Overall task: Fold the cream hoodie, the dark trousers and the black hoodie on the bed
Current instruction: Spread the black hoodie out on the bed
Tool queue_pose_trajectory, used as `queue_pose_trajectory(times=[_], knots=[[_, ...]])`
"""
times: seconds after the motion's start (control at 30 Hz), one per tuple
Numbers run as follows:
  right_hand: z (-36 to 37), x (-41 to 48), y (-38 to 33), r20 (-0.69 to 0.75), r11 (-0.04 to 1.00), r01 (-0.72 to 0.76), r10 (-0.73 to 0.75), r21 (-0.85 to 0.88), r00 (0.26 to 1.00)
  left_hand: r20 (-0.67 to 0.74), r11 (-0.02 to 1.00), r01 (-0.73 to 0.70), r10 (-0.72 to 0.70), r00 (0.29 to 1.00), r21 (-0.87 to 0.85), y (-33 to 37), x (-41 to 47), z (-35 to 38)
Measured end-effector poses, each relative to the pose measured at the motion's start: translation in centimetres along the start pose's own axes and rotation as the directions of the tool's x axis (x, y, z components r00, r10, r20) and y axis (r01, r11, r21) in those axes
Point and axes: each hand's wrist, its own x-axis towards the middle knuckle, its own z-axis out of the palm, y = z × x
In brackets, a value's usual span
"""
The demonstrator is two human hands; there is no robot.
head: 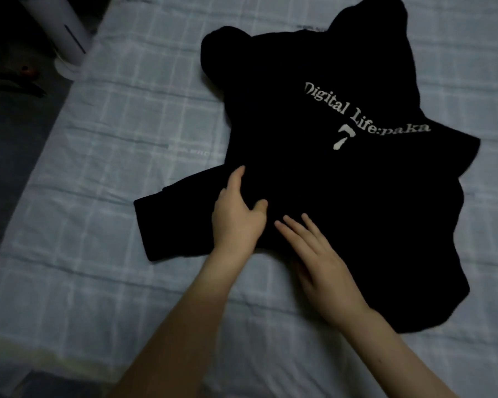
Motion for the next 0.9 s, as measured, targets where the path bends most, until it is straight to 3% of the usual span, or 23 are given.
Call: queue_pose_trajectory(times=[0.13,0.2,0.27,0.33,0.4,0.47,0.53,0.57,0.63,0.7,0.8,0.9], knots=[[-0.9,-2.1,-3.3,-0.090,0.993,0.107,-0.112,-0.059,0.990,-0.118,0.984,-0.142,0.130,0.984,-0.106,-2.2,-1.9,-4.6],[-0.2,-3.2,-5.7,0.055,0.982,0.161,-0.156,-0.095,0.986,-0.122,0.981,-0.161,0.147,0.982,-0.109,-4.7,-4.0,-7.4],[1.6,-4.2,-7.6,0.297,0.985,0.136,-0.101,-0.102,0.949,-0.074,0.988,-0.106,0.098,0.992,-0.113,-7.7,-6.0,-9.4],[3.5,-5.2,-8.5,0.376,0.990,0.115,-0.074,-0.087,0.924,0.028,0.992,-0.035,0.038,0.999,-0.119,-10.5,-7.2,-10.6],[4.3,-6.0,-8.9,0.229,0.999,0.038,-0.040,0.011,0.973,0.105,0.988,-0.004,0.021,0.994,-0.154,-11.7,-7.4,-11.4],[3.9,-6.5,-8.2,-0.128,0.995,-0.024,0.036,0.094,0.991,0.102,0.984,0.007,0.011,0.995,-0.177,-11.4,-6.3,-11.9],[2.9,-6.5,-6.2,-0.442,0.992,-0.126,0.109,-0.009,0.890,0.104,0.994,0.004,0.008,0.995,-0.111,-10.0,-4.8,-11.8],[2.1,-6.4,-5.0,-0.519,0.971,-0.233,0.172,-0.055,0.837,0.127,0.999,-0.031,0.036,0.991,-0.038,-9.3,-4.1,-11.5],[0.6,-5.9,-2.7,-0.559,0.882,-0.459,0.329,-0.105,0.761,0.163,0.984,-0.147,0.129,0.978,0.098,-8.7,-3.3,-11.2],[0.6,-5.5,-1.2,-0.489,0.789,-0.590,0.452,-0.172,0.746,0.119,0.969,-0.200,0.184,0.976,0.148,-9.3,-3.2,-11.4],[3.0,-5.4,-0.1,-0.367,0.748,-0.619,0.520,-0.240,0.771,0.075,0.979,-0.139,0.129,0.989,0.148,-11.1,-4.3,-11.7],[4.3,-5.6,0.7,-0.382,0.753,-0.618,0.514,-0.227,0.768,0.113,0.981,-0.150,0.136,0.984,0.126,-11.9,-4.2,-11.0]])
